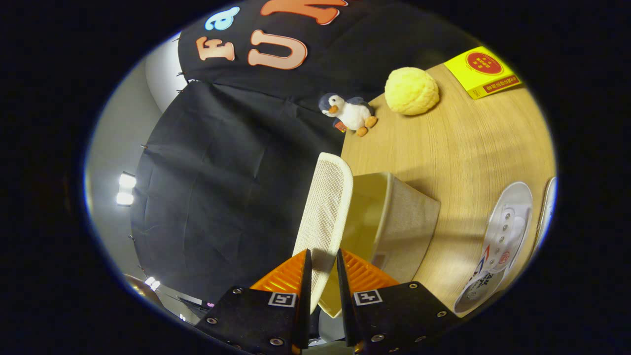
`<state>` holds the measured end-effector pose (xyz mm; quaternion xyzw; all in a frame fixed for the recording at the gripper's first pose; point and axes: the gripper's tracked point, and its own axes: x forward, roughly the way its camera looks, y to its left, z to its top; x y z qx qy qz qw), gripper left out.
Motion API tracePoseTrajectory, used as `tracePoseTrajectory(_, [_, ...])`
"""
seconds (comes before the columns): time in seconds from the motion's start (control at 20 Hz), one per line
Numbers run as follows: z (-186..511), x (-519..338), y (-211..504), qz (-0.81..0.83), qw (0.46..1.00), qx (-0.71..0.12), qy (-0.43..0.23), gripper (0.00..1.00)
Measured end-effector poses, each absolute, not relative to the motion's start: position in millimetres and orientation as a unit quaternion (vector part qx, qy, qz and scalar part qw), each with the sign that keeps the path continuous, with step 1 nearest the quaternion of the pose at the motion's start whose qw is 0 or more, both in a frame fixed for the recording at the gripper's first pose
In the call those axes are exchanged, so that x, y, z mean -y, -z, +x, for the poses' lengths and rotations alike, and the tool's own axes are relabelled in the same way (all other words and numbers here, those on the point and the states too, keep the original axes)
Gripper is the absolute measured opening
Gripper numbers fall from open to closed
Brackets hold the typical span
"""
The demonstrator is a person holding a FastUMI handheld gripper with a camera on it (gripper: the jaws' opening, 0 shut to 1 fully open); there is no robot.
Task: Open the storage box then place both shoes into the box .Put the left shoe in first, then the right shoe, with the right side of both shoes facing outward in a uniform manner.
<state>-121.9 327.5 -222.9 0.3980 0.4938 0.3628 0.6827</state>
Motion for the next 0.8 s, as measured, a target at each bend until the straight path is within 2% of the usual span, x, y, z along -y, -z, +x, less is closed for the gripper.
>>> tracePoseTrajectory(0.25, [-109.5,-359.3,169.5,0.382,0.696,-0.458,-0.4,0.19])
tracePoseTrajectory(0.8, [-103.4,-495.2,103.6,0.302,0.708,-0.432,-0.47,0.19])
